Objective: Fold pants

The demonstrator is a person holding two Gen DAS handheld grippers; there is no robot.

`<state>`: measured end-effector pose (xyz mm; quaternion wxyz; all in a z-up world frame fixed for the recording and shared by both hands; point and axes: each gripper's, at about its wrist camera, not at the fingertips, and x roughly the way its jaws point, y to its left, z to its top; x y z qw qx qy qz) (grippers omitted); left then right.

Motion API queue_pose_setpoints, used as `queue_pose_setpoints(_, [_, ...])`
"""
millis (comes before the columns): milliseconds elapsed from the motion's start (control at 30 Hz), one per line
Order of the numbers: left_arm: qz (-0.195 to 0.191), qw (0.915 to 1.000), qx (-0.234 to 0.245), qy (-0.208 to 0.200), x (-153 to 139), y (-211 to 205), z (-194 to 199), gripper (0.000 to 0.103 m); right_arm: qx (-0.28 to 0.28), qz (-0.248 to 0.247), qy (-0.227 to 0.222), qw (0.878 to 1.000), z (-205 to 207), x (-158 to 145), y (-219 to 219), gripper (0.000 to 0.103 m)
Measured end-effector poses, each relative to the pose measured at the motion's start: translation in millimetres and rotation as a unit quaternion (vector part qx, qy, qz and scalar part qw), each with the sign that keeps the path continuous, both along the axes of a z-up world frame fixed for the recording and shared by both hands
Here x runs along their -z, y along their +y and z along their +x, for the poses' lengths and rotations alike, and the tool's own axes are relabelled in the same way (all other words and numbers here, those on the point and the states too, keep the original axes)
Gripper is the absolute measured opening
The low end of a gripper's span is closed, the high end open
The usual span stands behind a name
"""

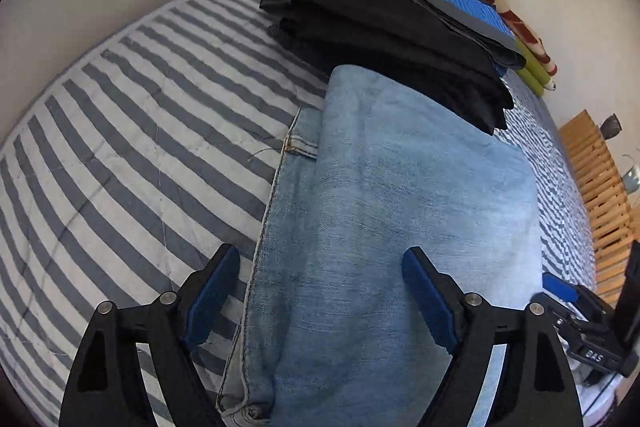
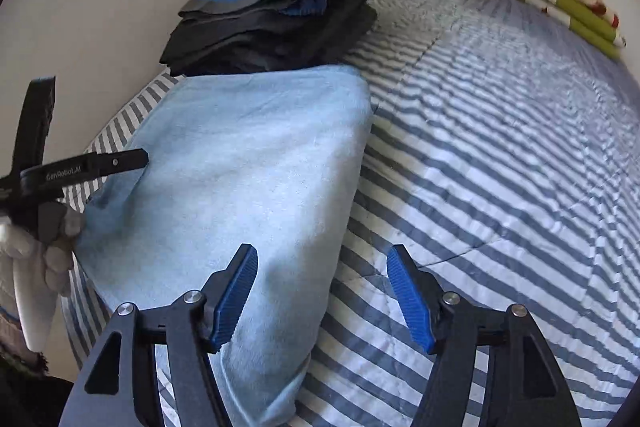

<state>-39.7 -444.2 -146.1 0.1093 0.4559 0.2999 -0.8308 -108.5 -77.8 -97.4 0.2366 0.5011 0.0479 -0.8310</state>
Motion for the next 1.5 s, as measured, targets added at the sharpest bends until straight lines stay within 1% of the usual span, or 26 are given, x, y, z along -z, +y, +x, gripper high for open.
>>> queue_pose_setpoints(67, [0.015, 0.9998, 0.002, 0.012, 0, -7, 0, 0.089, 0.011, -0.012, -0.018, 1.000, -12, 11, 0, 0.064])
queue_pose_setpoints(167, [0.045, 0.9984, -0.005, 0.034, 4, -18, 1, 0.090, 0.021, -0.049, -0.044, 0.998, -23, 21, 1, 0.067])
queue_pose_setpoints(200, [0.050, 0.9982, -0.004, 0.033, 5, -19, -1, 0.091, 0.023, -0.055, -0.050, 0.997, -27, 23, 0, 0.067])
queue_pose_setpoints(233, [0.046, 0.9985, 0.000, 0.029, 4, -18, -2, 0.091, 0.023, -0.058, -0.053, 0.997, -31, 24, -1, 0.067])
queue_pose_setpoints(367, [0.004, 0.9997, 0.023, 0.011, 3, -5, -10, 0.091, 0.010, -0.049, -0.058, 0.997, -41, 27, -13, 0.070])
queue_pose_setpoints(400, [-0.001, 0.9996, 0.025, 0.009, 3, -3, -11, 0.091, 0.011, -0.051, -0.065, 0.997, -43, 29, -15, 0.071])
queue_pose_setpoints(500, [0.004, 0.9995, 0.028, 0.013, 3, -3, -10, 0.090, 0.016, -0.074, -0.091, 0.993, -48, 35, -18, 0.073])
queue_pose_setpoints(533, [0.007, 0.9994, 0.029, 0.016, 3, -2, -9, 0.087, 0.015, -0.076, -0.091, 0.993, -47, 34, -21, 0.073])
queue_pose_setpoints(567, [0.011, 0.9992, 0.033, 0.019, 2, -1, -9, 0.079, 0.009, -0.076, -0.093, 0.993, -47, 34, -24, 0.073])
queue_pose_setpoints(600, [0.019, 0.9988, 0.038, 0.023, 3, 2, -9, 0.074, 0.000, -0.079, -0.096, 0.992, -47, 35, -27, 0.071])
queue_pose_setpoints(633, [0.022, 0.9988, 0.035, 0.024, 3, 4, -8, 0.071, -0.008, -0.076, -0.096, 0.992, -46, 34, -31, 0.071])
queue_pose_setpoints(700, [0.012, 0.9989, 0.037, 0.024, 2, 8, -7, 0.070, -0.023, -0.067, -0.094, 0.993, -45, 33, -39, 0.062])
queue_pose_setpoints(733, [0.012, 0.9990, 0.036, 0.025, 1, 8, -7, 0.070, -0.026, -0.064, -0.093, 0.993, -45, 33, -41, 0.060])
queue_pose_setpoints(800, [0.016, 0.9990, 0.025, 0.032, 3, 8, -6, 0.074, -0.027, -0.072, -0.099, 0.992, -46, 32, -41, 0.052])
queue_pose_setpoints(833, [0.021, 0.9988, 0.020, 0.039, 4, 10, -7, 0.080, -0.023, -0.078, -0.104, 0.991, -48, 32, -39, 0.051])
queue_pose_setpoints(867, [0.016, 0.9989, 0.023, 0.038, 4, 14, -9, 0.082, -0.020, -0.083, -0.108, 0.990, -49, 33, -38, 0.050])
queue_pose_setpoints(900, [-0.002, 0.9991, 0.029, 0.031, 2, 21, -12, 0.082, -0.018, -0.083, -0.110, 0.990, -49, 34, -39, 0.048])
queue_pose_setpoints(933, [-0.008, 0.9988, 0.037, 0.031, 1, 25, -14, 0.074, -0.017, -0.079, -0.107, 0.991, -49, 34, -41, 0.046])
queue_pose_setpoints(967, [0.006, 0.9987, 0.037, 0.035, 2, 25, -14, 0.065, -0.017, -0.074, -0.103, 0.992, -48, 33, -44, 0.042])
queue_pose_setpoints(1000, [0.019, 0.9989, 0.025, 0.036, 3, 21, -14, 0.061, -0.017, -0.066, -0.096, 0.993, -45, 31, -47, 0.036])
queue_pose_setpoints(1067, [0.030, 0.9987, 0.014, 0.039, 0, 19, -10, 0.038, -0.015, -0.055, -0.072, 0.996, -37, 24, -51, 0.028])
queue_pose_setpoints(1100, [0.032, 0.9986, 0.009, 0.042, -2, 18, -7, 0.032, -0.015, -0.049, -0.058, 0.997, -32, 20, -53, 0.023])
queue_pose_setpoints(1133, [0.039, 0.9982, 0.005, 0.046, -4, 18, -3, 0.024, -0.016, -0.044, -0.043, 0.998, -27, 14, -54, 0.021])
queue_pose_setpoints(1200, [0.041, 0.9975, 0.010, 0.056, -9, 20, 2, 0.023, -0.017, -0.041, -0.016, 0.999, -14, 2, -53, 0.017])
queue_pose_setpoints(1300, [0.031, 0.9971, 0.018, 0.068, -20, 28, 11, 0.022, -0.024, -0.037, 0.018, 0.999, 7, -17, -54, 0.014])
queue_pose_setpoints(1500, [0.020, 0.9923, 0.026, 0.119, -65, 46, 48, 0.021, -0.041, -0.026, 0.079, 0.996, 51, -50, -47, 0.013])
